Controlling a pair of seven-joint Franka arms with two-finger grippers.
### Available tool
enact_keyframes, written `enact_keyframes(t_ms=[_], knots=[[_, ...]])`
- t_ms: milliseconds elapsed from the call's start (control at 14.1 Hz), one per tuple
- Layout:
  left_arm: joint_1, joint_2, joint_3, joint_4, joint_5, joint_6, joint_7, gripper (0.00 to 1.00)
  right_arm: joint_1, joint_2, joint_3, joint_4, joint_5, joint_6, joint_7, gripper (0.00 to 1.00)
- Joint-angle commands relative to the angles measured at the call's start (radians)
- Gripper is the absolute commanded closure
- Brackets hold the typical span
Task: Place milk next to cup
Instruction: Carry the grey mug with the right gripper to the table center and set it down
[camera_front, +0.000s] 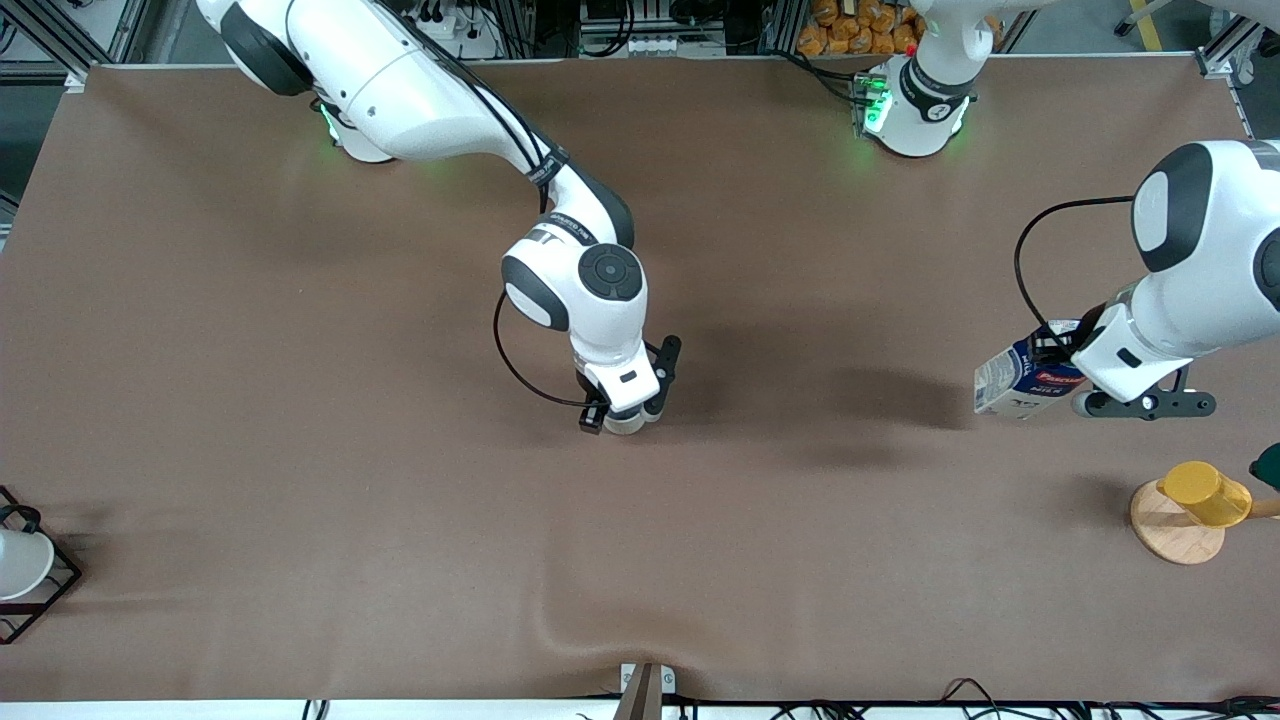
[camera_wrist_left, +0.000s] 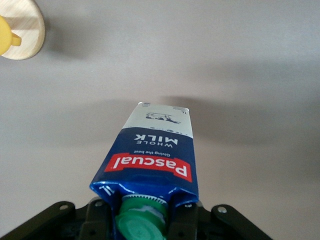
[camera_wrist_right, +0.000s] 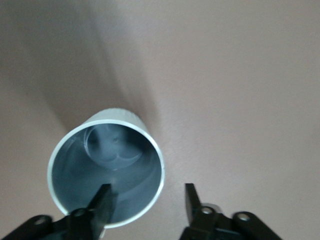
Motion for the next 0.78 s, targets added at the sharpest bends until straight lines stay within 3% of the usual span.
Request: enact_keyframes(t_ms=[0, 354, 707], knots=[[-0.008, -0.002, -0.026, 0.07, -0.027, -0.091, -0.047, 0.64, -0.01, -0.031, 0.018, 0.012, -0.004, -0.026, -0.012, 0.0], [-0.033, 0.024, -0.128, 0.121, -0.027, -0.123, -0.26, 0.64, -0.105, -0.14, 0.022, 0.003, 0.002, -0.087, -0.012, 0.0], [-0.161, 0.056, -0.139, 0.137, -0.054, -0.123, -0.463, 0.64, -0.349, -0.281, 0.012, -0.026, 0.036, -0.211, -0.02, 0.0]])
